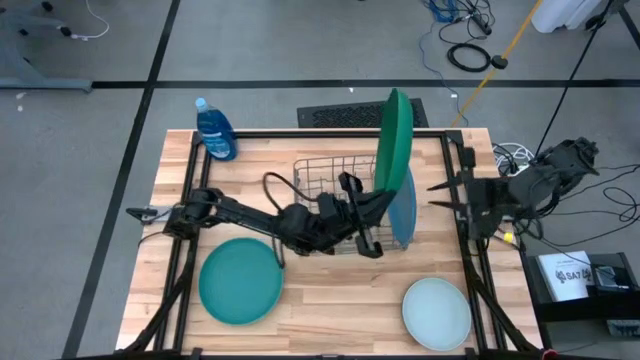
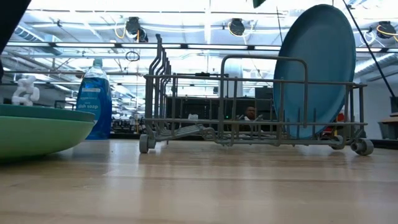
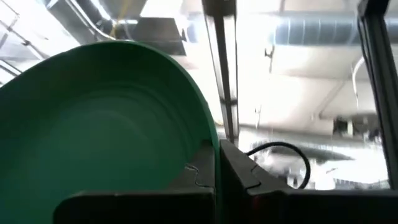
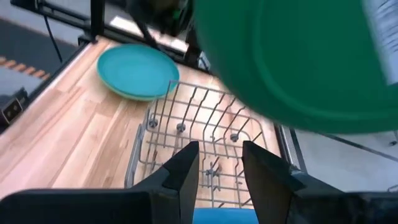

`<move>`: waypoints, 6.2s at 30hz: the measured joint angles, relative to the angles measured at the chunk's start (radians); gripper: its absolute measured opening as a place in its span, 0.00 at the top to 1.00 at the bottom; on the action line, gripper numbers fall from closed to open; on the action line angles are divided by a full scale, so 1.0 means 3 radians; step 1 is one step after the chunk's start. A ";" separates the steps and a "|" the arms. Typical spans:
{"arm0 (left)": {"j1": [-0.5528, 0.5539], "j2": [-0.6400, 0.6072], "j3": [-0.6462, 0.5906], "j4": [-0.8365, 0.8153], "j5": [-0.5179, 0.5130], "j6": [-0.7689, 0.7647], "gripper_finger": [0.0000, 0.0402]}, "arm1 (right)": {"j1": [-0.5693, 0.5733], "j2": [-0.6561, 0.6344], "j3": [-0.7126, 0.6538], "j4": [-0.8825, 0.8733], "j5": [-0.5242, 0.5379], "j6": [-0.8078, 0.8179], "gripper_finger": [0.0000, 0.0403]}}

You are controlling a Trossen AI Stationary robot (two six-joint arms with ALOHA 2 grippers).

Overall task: Sort dishes
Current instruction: Put the dark green plate into the dish rack

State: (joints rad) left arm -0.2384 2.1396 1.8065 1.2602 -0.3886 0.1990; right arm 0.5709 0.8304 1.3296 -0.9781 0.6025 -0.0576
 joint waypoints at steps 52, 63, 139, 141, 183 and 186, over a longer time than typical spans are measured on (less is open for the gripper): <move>0.0058 0.1058 0.0195 0.0475 -0.2148 -0.2313 1.00 | 0.0001 -0.0235 0.0000 -0.0021 0.0172 -0.0086 0.71; 0.0066 0.1055 0.0197 0.0141 -0.2212 -0.2482 0.99 | 0.0001 -0.0234 0.0000 -0.0027 0.0170 -0.0086 0.71; 0.0190 0.0985 0.0197 -0.1407 -0.1485 -0.2008 0.28 | 0.0001 -0.0225 0.0000 -0.0045 0.0156 -0.0049 0.71; 0.0178 0.0987 0.0196 -0.1489 -0.1488 -0.1900 0.27 | 0.0001 -0.0221 0.0000 -0.0048 0.0156 -0.0040 0.71; 0.0420 0.0603 0.0216 -0.3009 -0.0911 -0.1733 0.27 | -0.0140 0.0425 0.0001 -0.0180 0.0079 -0.0224 0.71; 0.0419 0.0610 0.0253 -0.3034 -0.0801 -0.1595 0.27 | -0.0262 0.0610 0.0001 -0.0163 0.0076 -0.0256 0.71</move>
State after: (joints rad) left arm -0.1127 2.3226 1.8824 0.3500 -0.6289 -0.2795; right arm 0.4923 1.0132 1.3300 -1.0270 0.6253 -0.1343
